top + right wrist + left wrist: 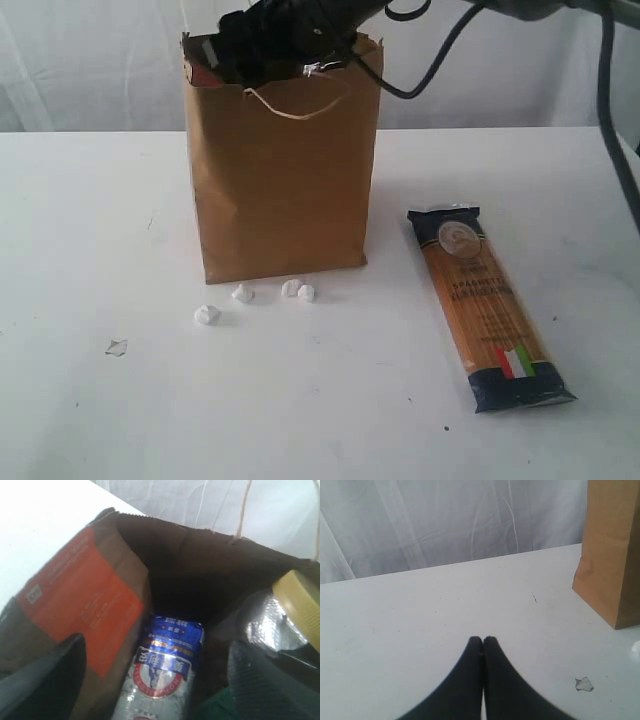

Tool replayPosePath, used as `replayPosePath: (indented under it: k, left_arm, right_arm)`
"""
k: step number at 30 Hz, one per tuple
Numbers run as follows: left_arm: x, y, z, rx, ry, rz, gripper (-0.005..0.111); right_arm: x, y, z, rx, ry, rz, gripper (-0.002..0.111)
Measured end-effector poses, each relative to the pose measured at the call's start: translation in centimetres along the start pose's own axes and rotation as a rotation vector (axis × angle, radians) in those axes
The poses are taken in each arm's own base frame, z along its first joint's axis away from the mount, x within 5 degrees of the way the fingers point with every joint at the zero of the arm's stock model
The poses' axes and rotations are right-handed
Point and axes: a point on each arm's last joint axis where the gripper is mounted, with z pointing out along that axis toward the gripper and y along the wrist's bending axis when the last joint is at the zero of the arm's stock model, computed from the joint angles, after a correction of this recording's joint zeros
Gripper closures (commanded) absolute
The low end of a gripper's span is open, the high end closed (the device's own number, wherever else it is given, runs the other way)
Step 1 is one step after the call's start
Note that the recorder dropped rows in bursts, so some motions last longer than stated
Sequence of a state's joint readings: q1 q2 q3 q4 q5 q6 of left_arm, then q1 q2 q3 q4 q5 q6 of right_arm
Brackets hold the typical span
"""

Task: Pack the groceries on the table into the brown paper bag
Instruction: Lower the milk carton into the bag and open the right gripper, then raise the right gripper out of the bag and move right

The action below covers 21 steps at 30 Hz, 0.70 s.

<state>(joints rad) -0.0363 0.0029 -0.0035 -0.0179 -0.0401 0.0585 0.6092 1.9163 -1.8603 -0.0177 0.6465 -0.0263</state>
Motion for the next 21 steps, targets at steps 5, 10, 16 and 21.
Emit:
replayPosePath:
  k: [5,10,16,21]
  left_arm:
    - [0.0,0.0,0.0,0.0,0.0,0.0,0.107]
    - [0.0,0.0,0.0,0.0,0.0,0.0,0.107]
    - [0.0,0.0,0.0,0.0,0.0,0.0,0.107]
    - [0.0,0.0,0.0,0.0,0.0,0.0,0.107]
  right_arm:
    - [0.0,-0.5,-0.8,0.049,0.027,0.012,0.042]
    - [-0.4,-0.6,-1.9,0.058,0.017,0.011,0.042]
    - [-0.9,-0.7,-3.3,0.07,0.005,0.002,0.042]
    - [-0.7,-1.0,-4.2,0.1,0.05,-0.024,0.042]
